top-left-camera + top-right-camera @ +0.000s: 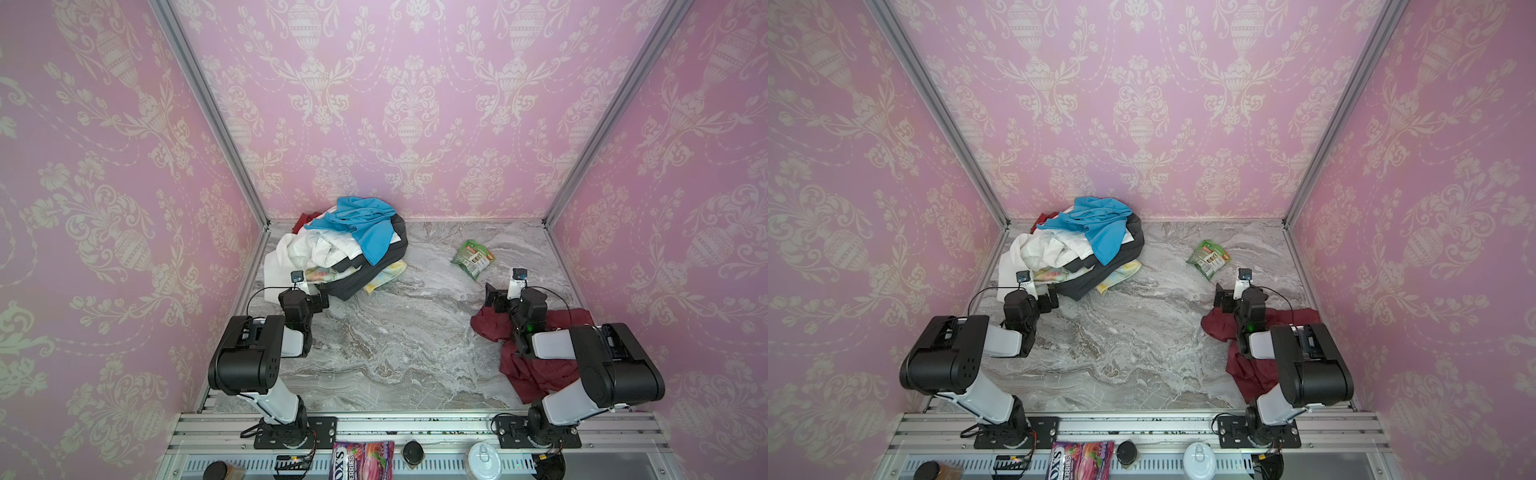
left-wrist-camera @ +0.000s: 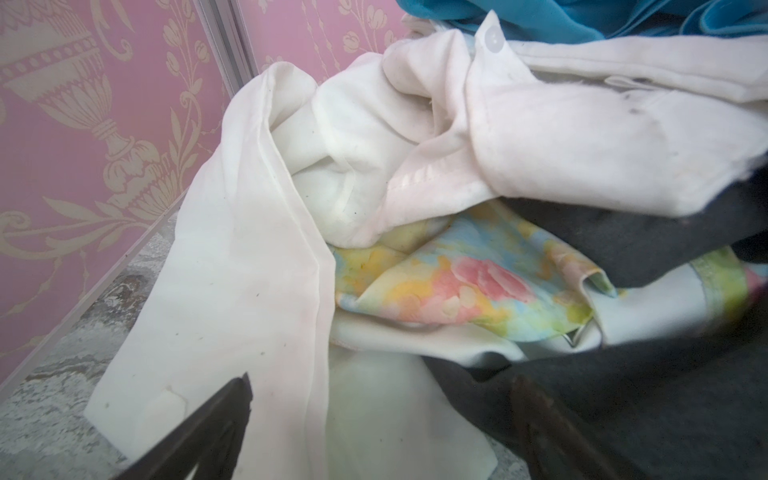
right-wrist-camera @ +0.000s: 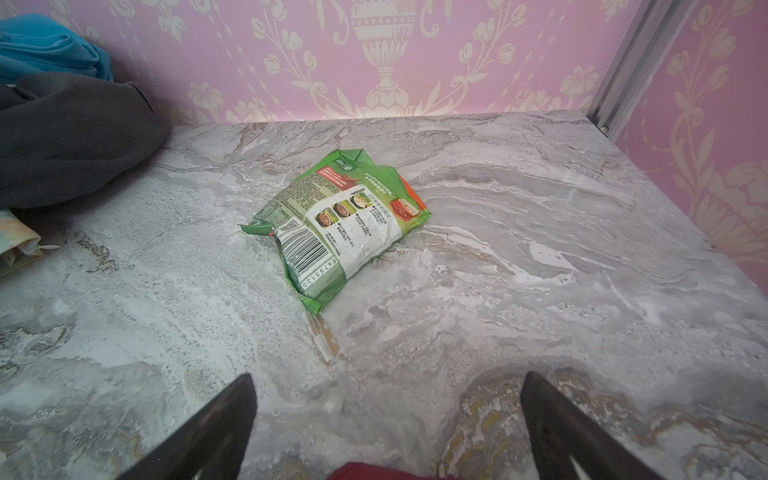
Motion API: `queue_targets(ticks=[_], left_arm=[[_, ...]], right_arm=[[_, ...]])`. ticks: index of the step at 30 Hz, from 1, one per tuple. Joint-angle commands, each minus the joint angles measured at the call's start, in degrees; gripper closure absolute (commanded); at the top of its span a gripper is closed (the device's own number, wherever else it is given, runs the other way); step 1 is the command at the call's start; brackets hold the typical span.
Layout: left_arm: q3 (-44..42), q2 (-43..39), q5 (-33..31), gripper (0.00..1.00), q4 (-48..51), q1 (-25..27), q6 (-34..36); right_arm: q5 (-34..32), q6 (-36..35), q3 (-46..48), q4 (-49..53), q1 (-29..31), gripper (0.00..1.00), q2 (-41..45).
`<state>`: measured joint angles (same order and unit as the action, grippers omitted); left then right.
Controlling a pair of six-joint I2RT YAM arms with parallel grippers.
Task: Pick out a specific cloth from the pile
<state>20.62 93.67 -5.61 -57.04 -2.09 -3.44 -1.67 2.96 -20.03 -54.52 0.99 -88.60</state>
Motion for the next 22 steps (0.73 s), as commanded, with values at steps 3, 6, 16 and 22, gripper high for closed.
queue_targets(ticks=[3,6,16,22], left_arm=[[-0.3,0.0,0.6,0.01,-1.1,0.1,1.7],[-0.2,0.0,0.6,0.01,-1.1,0.1,1.7],[-0.2,0.0,0.6,0.01,-1.1,0.1,1.7],[-0.3,0.0,0.6,0.01,-1.1,0.1,1.7]], right_arm=[[0.7,-0.7,-0.7,0.0,0.0,0.00,0.0],[0.8,-0.7,-0.7,0.0,-0.1,0.00,0.0],[1.3,-0.9,-0.9,0.2,0.0,0.00,-0.1],[2.3,-1.1,-0.9,0.4,-0.1,0.00,0.0]])
